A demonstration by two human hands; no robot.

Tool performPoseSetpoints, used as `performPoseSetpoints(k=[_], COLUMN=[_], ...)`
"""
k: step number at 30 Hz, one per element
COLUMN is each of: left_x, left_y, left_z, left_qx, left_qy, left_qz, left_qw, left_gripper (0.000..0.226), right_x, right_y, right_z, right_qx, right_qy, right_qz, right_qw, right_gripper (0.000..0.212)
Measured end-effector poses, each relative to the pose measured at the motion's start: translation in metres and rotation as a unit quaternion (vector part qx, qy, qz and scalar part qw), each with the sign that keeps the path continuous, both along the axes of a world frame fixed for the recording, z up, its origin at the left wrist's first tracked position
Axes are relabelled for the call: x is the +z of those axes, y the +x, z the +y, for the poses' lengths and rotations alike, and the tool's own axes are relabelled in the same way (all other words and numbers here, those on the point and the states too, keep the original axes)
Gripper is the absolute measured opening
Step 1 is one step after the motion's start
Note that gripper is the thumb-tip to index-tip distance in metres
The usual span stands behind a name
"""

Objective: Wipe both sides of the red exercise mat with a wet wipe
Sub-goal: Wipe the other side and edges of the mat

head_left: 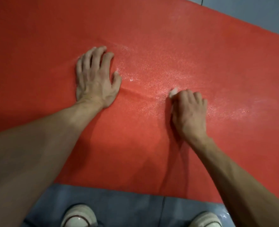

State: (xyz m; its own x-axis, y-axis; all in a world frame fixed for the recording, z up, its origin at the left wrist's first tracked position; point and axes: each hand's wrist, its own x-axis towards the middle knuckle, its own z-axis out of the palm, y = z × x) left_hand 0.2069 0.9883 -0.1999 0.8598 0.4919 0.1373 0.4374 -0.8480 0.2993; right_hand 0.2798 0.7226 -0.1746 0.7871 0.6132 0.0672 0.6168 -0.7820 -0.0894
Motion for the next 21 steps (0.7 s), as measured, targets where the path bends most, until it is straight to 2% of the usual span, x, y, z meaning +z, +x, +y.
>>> performPoseSetpoints(k=[2,3,5,7,9,11,14,16,17,19,21], left_x=[0.001,0.001,0.000,0.001,0.001,0.002,0.005,0.008,0.009,0.011,0.013], left_y=[0.000,0.000,-0.001,-0.002,-0.002,-0.004,-0.012,-0.025,-0.035,-0.058,-0.083], left_z=[0.000,-0.001,0.000,0.001,0.001,0.002,0.004,0.004,0.001,-0.008,-0.021], left_qx=[0.000,-0.003,-0.006,-0.008,-0.010,-0.010,-0.031,-0.038,-0.038,-0.040,-0.047], left_qy=[0.000,-0.001,0.002,0.003,-0.006,-0.014,-0.063,-0.098,-0.108,-0.116,-0.124], left_qz=[0.000,-0.001,-0.006,-0.004,0.001,0.008,0.023,0.020,0.016,0.009,0.005], left_qw=[1.000,1.000,1.000,1.000,1.000,1.000,0.997,0.994,0.993,0.992,0.991], left_gripper=[0.052,0.052,0.052,0.052,0.052,0.054,0.056,0.054,0.053,0.052,0.051], right_x=[0.001,0.000,-0.002,0.004,0.007,0.005,0.005,0.004,0.001,-0.003,-0.003], right_y=[-0.001,-0.020,-0.082,-0.146,-0.155,-0.117,-0.044,-0.038,-0.053,-0.114,-0.183], right_z=[0.011,0.020,0.033,0.031,0.017,0.013,0.004,0.002,0.005,0.012,0.010], right_qx=[-0.109,-0.107,0.031,0.231,0.332,0.290,0.044,-0.086,-0.112,-0.078,0.030], right_qy=[0.054,0.059,0.035,-0.010,-0.018,-0.017,0.012,0.048,0.051,0.037,0.024], right_qz=[0.021,0.026,0.046,0.089,0.103,0.072,0.030,0.039,0.041,0.057,0.087], right_qw=[0.992,0.992,0.998,0.969,0.938,0.954,0.998,0.994,0.992,0.995,0.995], right_gripper=[0.021,0.021,0.029,0.039,0.032,0.027,0.009,0.013,0.012,0.019,0.030])
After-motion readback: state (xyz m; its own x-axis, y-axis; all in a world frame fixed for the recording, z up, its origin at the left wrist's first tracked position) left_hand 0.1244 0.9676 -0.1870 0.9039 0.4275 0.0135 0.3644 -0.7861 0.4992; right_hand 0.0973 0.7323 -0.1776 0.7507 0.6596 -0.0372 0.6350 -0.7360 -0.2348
